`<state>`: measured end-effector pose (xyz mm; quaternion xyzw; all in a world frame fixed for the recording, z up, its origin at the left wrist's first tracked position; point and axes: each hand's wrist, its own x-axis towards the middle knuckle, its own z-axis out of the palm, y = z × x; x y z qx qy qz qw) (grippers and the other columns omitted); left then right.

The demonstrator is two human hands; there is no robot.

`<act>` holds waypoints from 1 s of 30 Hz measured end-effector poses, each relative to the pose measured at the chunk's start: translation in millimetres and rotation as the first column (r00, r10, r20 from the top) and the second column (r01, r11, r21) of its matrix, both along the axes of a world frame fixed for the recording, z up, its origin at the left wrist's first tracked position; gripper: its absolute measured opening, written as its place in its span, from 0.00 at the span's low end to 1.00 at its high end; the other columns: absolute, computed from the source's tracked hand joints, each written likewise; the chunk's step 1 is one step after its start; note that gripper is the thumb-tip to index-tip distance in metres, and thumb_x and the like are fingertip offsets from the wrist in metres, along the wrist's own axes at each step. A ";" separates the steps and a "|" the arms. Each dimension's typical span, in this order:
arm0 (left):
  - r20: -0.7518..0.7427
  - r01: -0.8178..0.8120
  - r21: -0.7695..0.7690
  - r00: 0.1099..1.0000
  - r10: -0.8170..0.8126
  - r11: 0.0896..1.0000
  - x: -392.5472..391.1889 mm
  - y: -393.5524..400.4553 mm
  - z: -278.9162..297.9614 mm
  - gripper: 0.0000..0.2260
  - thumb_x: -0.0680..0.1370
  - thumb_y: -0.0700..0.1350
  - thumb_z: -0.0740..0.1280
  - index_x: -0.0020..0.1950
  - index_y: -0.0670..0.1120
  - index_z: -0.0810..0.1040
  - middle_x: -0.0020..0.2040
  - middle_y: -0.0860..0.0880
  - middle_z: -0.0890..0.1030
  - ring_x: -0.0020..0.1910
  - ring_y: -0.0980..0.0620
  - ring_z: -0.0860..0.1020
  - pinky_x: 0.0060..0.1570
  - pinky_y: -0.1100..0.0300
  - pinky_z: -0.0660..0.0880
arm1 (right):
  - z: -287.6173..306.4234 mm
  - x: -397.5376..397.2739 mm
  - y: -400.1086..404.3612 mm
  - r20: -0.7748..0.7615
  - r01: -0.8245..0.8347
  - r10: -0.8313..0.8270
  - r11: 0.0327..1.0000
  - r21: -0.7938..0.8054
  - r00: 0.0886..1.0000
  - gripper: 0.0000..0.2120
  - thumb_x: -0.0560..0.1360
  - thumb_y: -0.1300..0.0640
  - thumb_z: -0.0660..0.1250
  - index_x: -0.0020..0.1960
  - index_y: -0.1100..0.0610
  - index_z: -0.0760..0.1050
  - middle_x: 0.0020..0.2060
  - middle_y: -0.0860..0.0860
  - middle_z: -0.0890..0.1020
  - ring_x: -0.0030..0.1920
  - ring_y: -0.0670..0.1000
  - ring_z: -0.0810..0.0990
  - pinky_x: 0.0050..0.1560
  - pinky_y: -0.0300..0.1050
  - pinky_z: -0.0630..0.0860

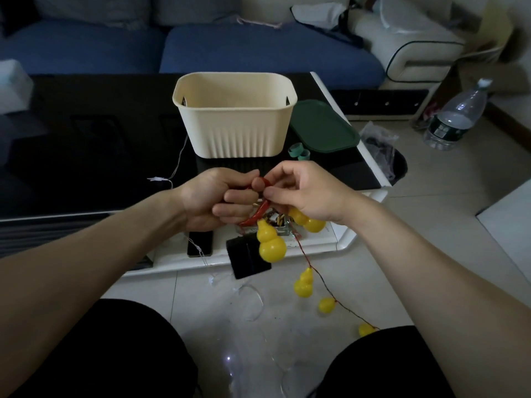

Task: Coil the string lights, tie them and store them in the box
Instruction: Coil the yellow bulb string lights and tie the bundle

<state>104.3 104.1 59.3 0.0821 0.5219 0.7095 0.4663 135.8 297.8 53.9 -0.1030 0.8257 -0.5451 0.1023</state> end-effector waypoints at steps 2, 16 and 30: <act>0.007 0.023 0.004 1.000 -0.023 1.000 -1.3 -1.9 -0.3 0.10 0.80 0.48 0.55 0.41 0.46 0.69 0.21 0.54 0.61 0.16 0.58 0.58 0.19 0.64 0.53 | 1.5 0.4 5.3 0.013 -0.019 0.019 0.999 0.050 1.000 0.02 0.77 0.57 0.72 0.48 0.55 0.80 0.36 0.48 0.83 0.36 0.45 0.81 0.43 0.42 0.78; -0.094 0.013 -0.297 0.995 -0.042 0.955 -10.5 -17.9 -6.4 0.15 0.75 0.51 0.62 0.31 0.49 0.64 0.27 0.52 0.52 0.25 0.53 0.49 0.27 0.59 0.45 | 1.9 -5.8 43.4 0.553 -0.045 0.087 0.995 -0.088 0.829 0.23 0.79 0.45 0.55 0.43 0.63 0.77 0.29 0.55 0.70 0.28 0.51 0.65 0.37 0.47 0.67; -0.001 -0.383 -0.264 0.918 0.397 0.885 -21.2 -28.8 -13.6 0.20 0.83 0.49 0.54 0.30 0.51 0.61 0.23 0.54 0.56 0.18 0.56 0.54 0.20 0.63 0.48 | 1.5 0.2 58.0 0.227 0.160 -0.300 0.861 0.482 0.927 0.23 0.76 0.39 0.69 0.35 0.57 0.80 0.28 0.53 0.80 0.38 0.54 0.80 0.56 0.51 0.77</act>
